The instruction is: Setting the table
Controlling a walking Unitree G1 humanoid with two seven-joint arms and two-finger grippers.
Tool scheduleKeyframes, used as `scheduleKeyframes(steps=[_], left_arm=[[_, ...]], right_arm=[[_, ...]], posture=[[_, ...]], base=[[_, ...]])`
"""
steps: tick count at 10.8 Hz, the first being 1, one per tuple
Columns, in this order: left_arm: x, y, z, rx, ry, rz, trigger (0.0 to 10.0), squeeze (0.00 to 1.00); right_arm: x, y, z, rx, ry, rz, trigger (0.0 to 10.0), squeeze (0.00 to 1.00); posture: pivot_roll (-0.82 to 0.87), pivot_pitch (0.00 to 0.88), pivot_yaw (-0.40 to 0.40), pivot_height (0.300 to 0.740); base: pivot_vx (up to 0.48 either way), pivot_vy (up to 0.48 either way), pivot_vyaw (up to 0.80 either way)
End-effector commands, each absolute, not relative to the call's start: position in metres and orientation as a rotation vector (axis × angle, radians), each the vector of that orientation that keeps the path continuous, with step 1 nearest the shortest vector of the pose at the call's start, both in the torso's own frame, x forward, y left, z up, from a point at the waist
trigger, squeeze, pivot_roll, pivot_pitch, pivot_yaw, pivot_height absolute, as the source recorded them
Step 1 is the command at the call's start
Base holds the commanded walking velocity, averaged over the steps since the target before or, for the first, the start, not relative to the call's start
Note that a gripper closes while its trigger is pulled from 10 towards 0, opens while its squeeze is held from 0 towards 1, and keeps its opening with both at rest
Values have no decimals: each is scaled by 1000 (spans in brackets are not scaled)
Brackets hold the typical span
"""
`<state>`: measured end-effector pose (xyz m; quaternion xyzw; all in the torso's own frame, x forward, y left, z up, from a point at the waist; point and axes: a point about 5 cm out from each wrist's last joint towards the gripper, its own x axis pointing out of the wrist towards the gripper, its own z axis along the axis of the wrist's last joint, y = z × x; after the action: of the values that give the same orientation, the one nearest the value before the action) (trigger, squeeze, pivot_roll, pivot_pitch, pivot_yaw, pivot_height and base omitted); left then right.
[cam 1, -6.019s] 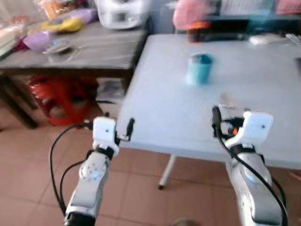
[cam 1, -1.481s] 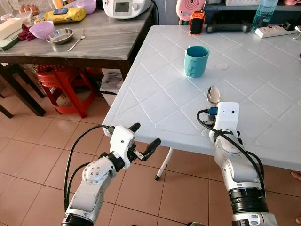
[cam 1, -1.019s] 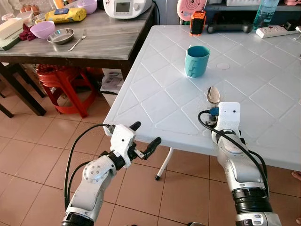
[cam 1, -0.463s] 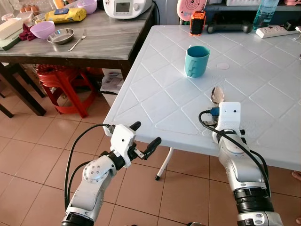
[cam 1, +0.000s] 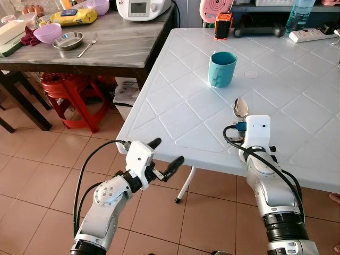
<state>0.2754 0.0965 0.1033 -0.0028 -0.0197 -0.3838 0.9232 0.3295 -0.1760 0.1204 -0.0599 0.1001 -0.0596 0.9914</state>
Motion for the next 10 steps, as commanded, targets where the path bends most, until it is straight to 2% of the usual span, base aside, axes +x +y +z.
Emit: scheduleKeyframes(steps=[1,5,7,8,9,10], left_arm=[[272,99,103,-3,-34,-800,10000,0],[278,105,104,21,-51,-727,10000,0],[287,115,103,33,-50,-586,10000,0],[287,115,103,35,-52,-578,10000,0],[293,119,105,43,-57,-504,10000,0],[301,127,106,53,-55,-395,10000,0]], right_arm=[[312,-180,75,-106,404,-130,0,0],[313,-177,85,-67,340,-125,0,0],[316,-172,117,-27,184,-119,0,0],[317,-171,124,-29,152,-120,0,0],[316,-169,142,7,45,-135,314,0],[310,-167,156,44,-45,-129,2745,0]], posture=[[-131,139,134,740],[-132,138,130,740],[-135,132,127,740],[-136,132,127,740],[-138,129,125,740],[-139,127,125,740]], base=[[0,0,0],[0,0,0],[0,0,0],[0,0,0],[0,0,0],[0,0,0]])
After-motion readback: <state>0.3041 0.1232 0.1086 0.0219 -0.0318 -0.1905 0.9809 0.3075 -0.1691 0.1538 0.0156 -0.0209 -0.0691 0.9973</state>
